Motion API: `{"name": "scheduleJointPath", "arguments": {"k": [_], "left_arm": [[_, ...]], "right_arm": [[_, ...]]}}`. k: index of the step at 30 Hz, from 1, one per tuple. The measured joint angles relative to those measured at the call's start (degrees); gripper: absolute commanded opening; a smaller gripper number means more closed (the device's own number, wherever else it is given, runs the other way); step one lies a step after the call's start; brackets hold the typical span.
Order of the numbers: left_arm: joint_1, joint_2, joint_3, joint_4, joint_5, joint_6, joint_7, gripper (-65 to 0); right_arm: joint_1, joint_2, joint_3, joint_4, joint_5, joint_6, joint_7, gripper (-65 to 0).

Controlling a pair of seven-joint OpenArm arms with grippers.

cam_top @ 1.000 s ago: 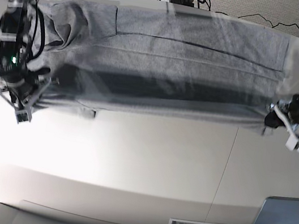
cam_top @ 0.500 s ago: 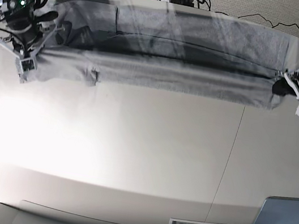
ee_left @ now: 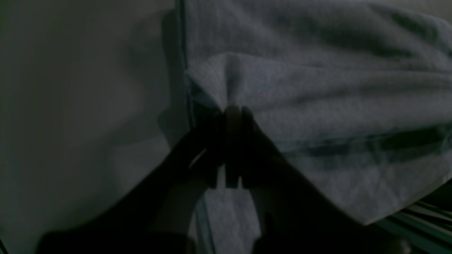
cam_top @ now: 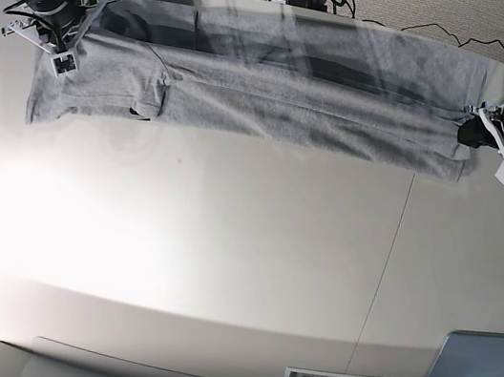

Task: Fold the T-shirt properly
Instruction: 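Lay the folded strip flat and open both grippers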

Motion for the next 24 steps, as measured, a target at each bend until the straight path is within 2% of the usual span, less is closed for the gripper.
{"name": "scheduleJointPath", "arguments": {"k": [5, 9, 11, 12, 15, 17, 18, 24], "left_arm": [[0.0, 0.0, 0.0, 0.0, 0.1, -0.2, 1.2, -65.0], [0.0, 0.0, 0.0, 0.0, 0.1, -0.1, 1.2, -65.0], [0.0, 0.0, 0.0, 0.0, 0.0, -0.1, 1.2, -65.0], [0.0, 0.0, 0.0, 0.0, 0.1, -0.2, 1.2, -65.0], [0.0, 0.0, 0.0, 0.0, 0.1, -0.1, 1.2, -65.0], [0.0, 0.0, 0.0, 0.0, 0.3, -0.1, 1.2, -65.0], [0.0, 0.0, 0.0, 0.0, 0.3, -0.1, 1.2, -65.0], [0.0, -0.3, 0.0, 0.0, 0.3, -0.1, 2.2, -65.0]], "right_arm": [[0.0, -2.5, 0.1, 0.0, -0.3, 0.0, 0.1, -65.0], [0.0, -3.3, 0.1, 0.0, -3.1, 0.3, 1.0, -65.0], [0.0, -3.3, 0.1, 0.0, -4.4, 3.3, 1.1, -65.0], [0.0, -3.3, 0.1, 0.0, -4.3, 3.7, 1.2, -62.7], [0.0, -3.3, 0.1, 0.0, -4.7, 6.1, 1.2, -47.4], [0.0, -3.3, 0.2, 0.0, -5.1, 6.1, 1.0, -37.2], [0.0, -3.3, 0.3, 0.0, -5.1, 6.0, 1.0, -34.5], [0.0, -3.3, 0.3, 0.0, -5.0, 6.0, 1.2, -33.9]]}}
